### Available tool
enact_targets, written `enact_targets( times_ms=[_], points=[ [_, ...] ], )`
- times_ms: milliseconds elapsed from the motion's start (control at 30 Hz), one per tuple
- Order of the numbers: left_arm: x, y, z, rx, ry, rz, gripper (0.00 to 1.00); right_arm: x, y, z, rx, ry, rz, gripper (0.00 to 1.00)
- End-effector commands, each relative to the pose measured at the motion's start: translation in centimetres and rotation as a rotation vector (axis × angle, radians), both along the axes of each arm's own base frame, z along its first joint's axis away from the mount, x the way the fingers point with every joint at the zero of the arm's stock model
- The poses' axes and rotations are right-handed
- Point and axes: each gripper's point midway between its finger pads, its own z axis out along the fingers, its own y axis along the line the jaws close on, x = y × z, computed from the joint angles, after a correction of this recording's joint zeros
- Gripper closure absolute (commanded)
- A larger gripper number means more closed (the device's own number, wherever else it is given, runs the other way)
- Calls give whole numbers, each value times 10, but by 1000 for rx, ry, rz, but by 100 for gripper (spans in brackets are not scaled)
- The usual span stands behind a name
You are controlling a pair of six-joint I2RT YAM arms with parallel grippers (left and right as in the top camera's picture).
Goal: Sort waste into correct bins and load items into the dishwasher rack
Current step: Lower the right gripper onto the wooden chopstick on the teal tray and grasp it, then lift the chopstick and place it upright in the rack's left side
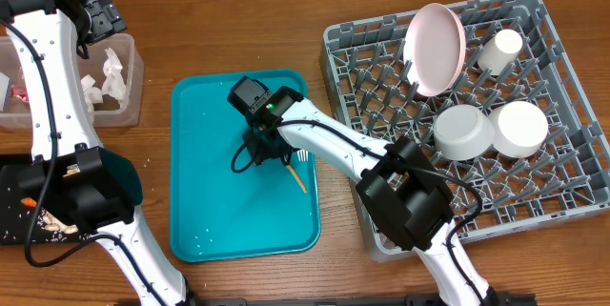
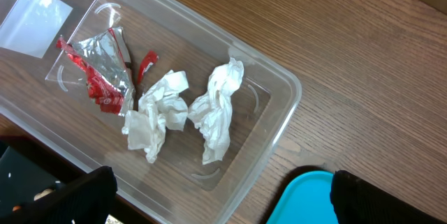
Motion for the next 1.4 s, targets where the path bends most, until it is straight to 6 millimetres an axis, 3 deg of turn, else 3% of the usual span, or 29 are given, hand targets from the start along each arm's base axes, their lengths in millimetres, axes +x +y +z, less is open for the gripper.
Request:
enact_targets(
  times_ms=[0,367,533,967,1067,1300,1367],
  points=[
    [-2,2,13,18,-27,22,0,2,1,-5,-15,-13,34,44],
    [-2,2,13,18,-27,22,0,-7,-5,-19,-41,2,53,46],
    [-2,2,13,18,-27,22,0,-10,-12,-25,-70,6,50,59],
    [-2,2,13,18,-27,22,0,-22,-26,-43,-112,36,46,65],
    [-2,2,13,18,-27,22,0,-21,-25,-43,-109,35,45,81],
    [-2,2,13,18,-27,22,0,-22,-24,-42,-105,38,39,96],
    [-2,2,13,18,-27,22,0,-21,-23,-38,-101,43,18,96]
  ],
)
